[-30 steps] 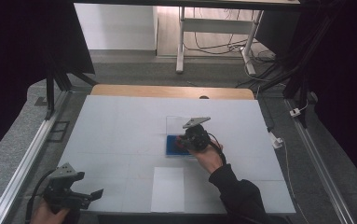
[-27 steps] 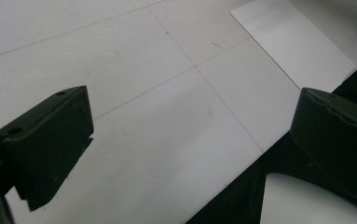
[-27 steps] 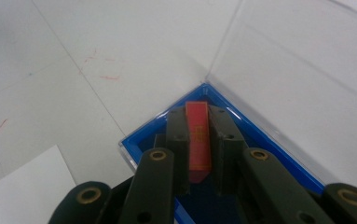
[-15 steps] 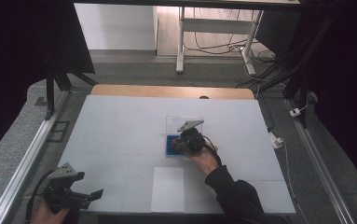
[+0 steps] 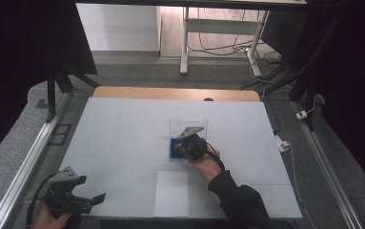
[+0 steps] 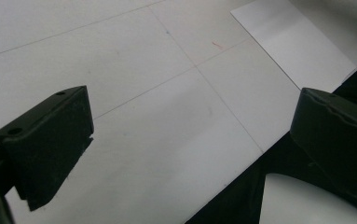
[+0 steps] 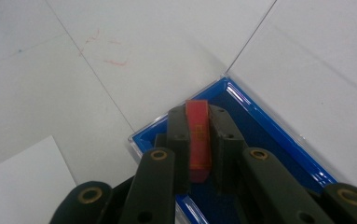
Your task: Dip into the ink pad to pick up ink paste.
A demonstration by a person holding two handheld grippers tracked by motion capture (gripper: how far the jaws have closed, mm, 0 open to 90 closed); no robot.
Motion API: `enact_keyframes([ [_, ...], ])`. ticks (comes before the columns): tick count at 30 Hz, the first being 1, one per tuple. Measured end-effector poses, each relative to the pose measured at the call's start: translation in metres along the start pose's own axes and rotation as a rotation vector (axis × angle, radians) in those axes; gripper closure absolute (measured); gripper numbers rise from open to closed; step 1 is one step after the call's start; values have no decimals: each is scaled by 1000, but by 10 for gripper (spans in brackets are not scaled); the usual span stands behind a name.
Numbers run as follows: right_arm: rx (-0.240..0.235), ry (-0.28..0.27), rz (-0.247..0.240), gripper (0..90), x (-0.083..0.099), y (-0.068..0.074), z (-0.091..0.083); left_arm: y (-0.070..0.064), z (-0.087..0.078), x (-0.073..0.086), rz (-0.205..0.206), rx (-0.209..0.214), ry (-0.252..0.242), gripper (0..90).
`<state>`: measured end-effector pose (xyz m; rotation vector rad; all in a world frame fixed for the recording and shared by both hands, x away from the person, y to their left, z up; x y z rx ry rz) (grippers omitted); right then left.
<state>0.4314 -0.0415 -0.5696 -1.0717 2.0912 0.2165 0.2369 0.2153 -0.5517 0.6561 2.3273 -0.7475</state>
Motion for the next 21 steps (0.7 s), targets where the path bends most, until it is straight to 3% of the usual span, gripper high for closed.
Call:
enact_keyframes([
  [6,-56,-8,77,804,1,-7,1,0,0,0,-4,3,-5,0],
  [9,-49,-6,74,804,1,-6,1,0,0,0,-3,3,-4,0],
  [11,-14,-4,37,803,1,-3,1,0,0,0,-3,3,-4,0],
  [15,1,-8,14,803,0,-1,1,0,0,0,-2,3,-4,0],
  [17,-27,-9,55,803,1,-4,1,0,0,0,-3,4,-6,0],
  [21,-52,-13,93,802,1,-7,1,0,-1,0,-3,6,-6,0],
])
Point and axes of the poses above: each handheld gripper's, and its own axes: z roughly forward along the jaws, x roughly out of its underside, y roughly to its left, the point moved 10 cm from there along z, roughly forward along the jaws, and after that the axes turned 9 degrees about x, right-handed, at the moved point
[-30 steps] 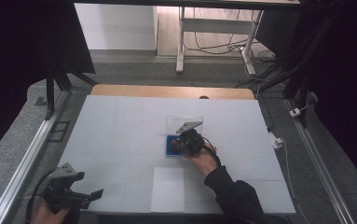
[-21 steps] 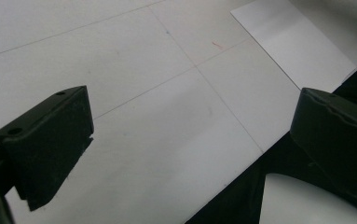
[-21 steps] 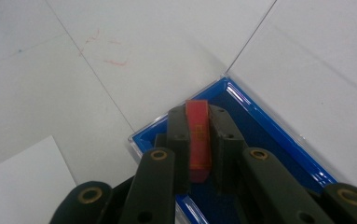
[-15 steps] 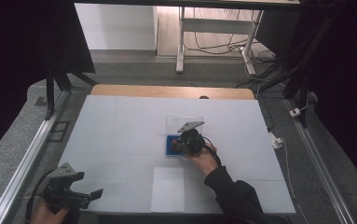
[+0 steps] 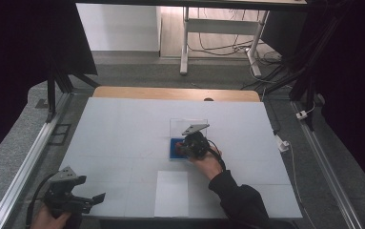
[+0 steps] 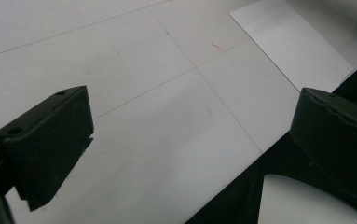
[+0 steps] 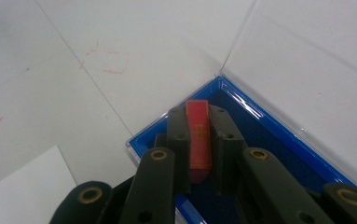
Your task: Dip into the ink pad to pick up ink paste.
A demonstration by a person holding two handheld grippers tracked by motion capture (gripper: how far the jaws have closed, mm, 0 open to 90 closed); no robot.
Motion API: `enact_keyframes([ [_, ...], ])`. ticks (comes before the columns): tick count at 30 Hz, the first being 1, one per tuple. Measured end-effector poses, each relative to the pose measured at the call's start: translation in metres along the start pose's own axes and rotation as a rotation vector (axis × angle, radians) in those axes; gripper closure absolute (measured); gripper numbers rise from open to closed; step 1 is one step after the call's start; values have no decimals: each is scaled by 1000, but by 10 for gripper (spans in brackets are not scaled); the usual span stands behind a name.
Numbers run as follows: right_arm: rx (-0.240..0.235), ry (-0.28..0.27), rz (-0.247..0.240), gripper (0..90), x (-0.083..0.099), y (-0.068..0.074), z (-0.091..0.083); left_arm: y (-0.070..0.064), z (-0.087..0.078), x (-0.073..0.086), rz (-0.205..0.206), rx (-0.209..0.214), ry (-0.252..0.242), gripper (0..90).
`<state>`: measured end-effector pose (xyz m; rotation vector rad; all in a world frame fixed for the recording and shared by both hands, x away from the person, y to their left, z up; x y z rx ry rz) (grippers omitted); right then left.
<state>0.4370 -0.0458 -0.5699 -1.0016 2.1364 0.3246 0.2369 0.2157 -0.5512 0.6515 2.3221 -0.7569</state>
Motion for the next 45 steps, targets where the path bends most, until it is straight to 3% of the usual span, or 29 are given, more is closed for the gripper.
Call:
enact_keyframes([
  [15,19,-5,-38,797,-2,0,-3,0,0,0,2,0,-1,0],
  [23,-2,-29,-18,797,-7,-1,-13,0,0,0,3,0,-1,0],
  [30,-18,-45,-50,796,-8,5,-23,0,0,0,1,0,-2,0],
  [45,-87,-63,-60,797,-10,20,-47,0,0,0,-2,1,-3,0],
])
Point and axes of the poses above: each handheld gripper's, and its own axes: z roughly forward along the jaws, x roughly out of its underside, y roughly to its left, the point moved 10 cm from there along z, roughly forward along the jaws, and after that the axes turned 9 degrees about x, right-handed, at the moved point
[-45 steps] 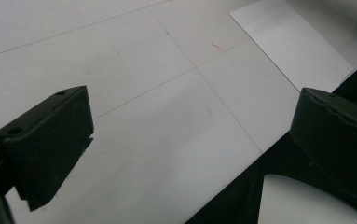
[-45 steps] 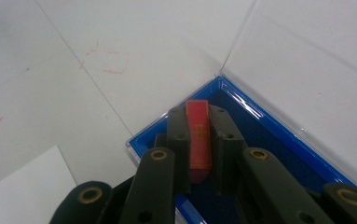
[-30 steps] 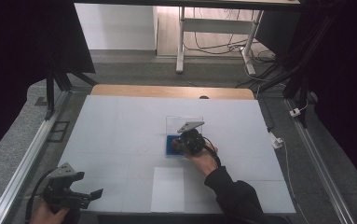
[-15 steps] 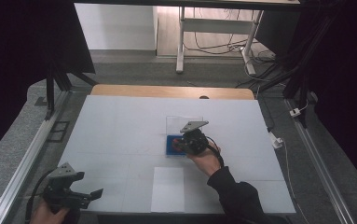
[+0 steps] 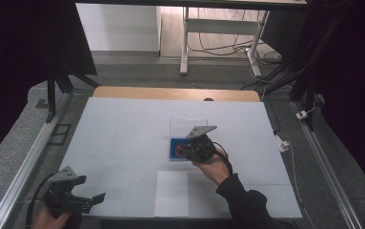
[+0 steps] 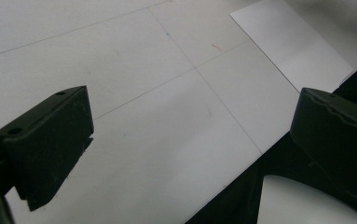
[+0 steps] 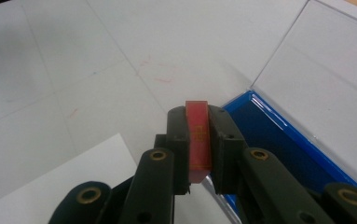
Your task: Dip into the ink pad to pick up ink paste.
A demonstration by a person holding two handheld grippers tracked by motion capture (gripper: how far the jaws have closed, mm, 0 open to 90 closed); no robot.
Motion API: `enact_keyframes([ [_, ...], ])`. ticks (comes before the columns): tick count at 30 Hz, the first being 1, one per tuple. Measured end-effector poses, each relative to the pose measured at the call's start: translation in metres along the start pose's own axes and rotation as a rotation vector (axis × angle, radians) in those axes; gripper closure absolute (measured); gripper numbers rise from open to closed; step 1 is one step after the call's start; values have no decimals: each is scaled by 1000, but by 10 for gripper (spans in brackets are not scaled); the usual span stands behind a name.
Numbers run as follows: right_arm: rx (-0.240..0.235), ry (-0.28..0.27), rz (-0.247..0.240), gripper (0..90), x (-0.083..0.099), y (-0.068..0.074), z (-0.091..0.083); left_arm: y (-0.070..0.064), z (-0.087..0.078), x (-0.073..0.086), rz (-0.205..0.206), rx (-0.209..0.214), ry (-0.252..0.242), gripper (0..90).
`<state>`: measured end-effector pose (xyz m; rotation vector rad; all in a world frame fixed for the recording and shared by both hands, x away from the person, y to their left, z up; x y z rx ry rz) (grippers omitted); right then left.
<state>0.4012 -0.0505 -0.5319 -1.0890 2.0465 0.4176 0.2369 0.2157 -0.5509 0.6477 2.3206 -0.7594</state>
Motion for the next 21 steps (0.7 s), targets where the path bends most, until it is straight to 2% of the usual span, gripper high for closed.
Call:
enact_keyframes([
  [9,-51,3,10,797,3,11,-13,0,0,0,0,0,0,0],
  [21,-78,18,3,797,9,27,-27,0,-1,0,0,1,-4,0],
])
Point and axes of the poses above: each handheld gripper's, and its own axes: z roughly forward along the jaws, x roughly out of its underside, y roughly to its left, the point moved 10 cm from there along z, roughly forward along the jaws, and after that the axes turned 9 degrees about x, right-handed, at the moved point
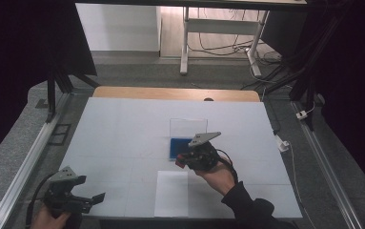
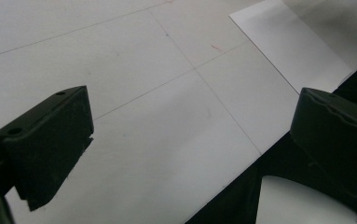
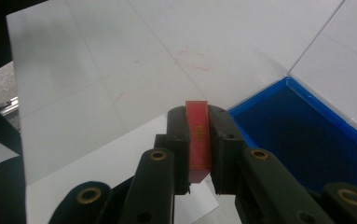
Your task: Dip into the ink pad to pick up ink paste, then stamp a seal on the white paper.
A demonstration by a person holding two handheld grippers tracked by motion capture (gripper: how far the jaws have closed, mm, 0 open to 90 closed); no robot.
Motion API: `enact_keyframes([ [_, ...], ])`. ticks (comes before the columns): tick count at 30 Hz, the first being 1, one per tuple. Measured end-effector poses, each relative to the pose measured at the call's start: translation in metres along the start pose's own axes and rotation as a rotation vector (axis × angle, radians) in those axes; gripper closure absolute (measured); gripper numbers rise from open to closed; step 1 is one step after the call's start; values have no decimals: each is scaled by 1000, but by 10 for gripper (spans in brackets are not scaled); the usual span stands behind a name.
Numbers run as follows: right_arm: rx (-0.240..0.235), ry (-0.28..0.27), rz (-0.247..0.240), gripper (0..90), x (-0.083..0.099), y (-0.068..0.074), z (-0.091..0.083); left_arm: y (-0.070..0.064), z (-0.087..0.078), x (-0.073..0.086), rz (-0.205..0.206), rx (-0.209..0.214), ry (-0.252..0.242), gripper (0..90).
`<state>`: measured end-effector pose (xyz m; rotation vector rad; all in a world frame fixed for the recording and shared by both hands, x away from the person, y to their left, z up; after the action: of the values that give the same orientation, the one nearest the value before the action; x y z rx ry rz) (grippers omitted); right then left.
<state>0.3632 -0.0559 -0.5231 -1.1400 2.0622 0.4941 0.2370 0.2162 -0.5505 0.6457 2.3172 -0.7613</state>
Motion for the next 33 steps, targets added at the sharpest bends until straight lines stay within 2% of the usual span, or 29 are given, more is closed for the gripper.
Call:
enact_keyframes([
  [19,-28,-2,-56,797,14,29,-16,0,0,0,-1,0,-1,0],
  [26,-47,3,-83,797,20,44,-13,0,0,0,-4,0,1,0],
  [33,-42,24,-98,797,27,50,-3,0,0,0,-1,-1,1,0],
])
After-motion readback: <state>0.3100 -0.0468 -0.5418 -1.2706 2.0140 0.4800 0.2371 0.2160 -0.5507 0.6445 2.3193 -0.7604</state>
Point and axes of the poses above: each handheld gripper's, and its own axes: z roughly forward along the jaws, x roughly out of its underside, y roughly to its left, the point moved 10 cm from there along z, roughly forward along the jaws, and after that the axes turned 9 degrees about x, right-handed, at the moved point
